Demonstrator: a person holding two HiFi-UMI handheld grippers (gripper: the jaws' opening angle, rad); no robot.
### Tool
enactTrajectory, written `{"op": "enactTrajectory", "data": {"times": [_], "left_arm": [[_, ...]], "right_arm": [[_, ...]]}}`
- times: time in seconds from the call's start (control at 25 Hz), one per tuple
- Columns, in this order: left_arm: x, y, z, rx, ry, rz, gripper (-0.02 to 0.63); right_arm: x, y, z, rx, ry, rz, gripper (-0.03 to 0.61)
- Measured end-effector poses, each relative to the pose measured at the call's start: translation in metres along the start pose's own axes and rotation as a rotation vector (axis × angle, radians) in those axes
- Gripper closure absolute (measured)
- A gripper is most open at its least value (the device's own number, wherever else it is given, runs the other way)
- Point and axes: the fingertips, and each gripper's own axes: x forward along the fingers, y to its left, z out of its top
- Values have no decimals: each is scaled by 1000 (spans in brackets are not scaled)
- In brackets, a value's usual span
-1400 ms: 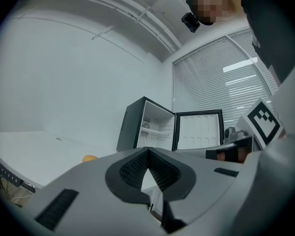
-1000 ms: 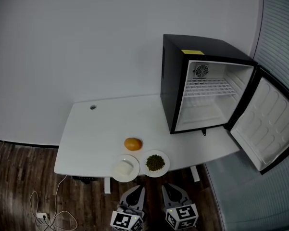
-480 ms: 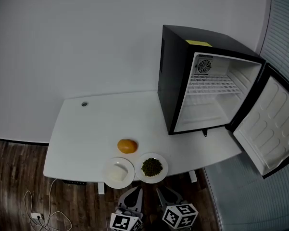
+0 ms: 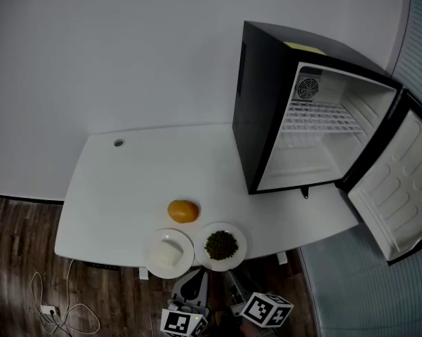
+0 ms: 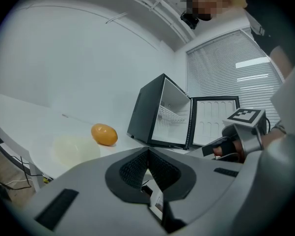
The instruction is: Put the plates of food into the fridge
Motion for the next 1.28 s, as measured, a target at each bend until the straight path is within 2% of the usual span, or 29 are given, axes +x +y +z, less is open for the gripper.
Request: {"op": "enactTrajectory", "data": {"times": [0.56,0.8,1.08,1.28], "left_arm": [[8,6,-13,3,21,4,606],[8,7,-17,4,31,2,606],[7,10,-22,6,46,1,606],[8,11,-25,6,52,-1,606]], "right_arm": [[24,-18,6,367,-39,50,489],[29,-17,5,463,-43,70,489],[31,-17,4,486,-50,68,489],[33,-19,3,540,-61,76,489]]}}
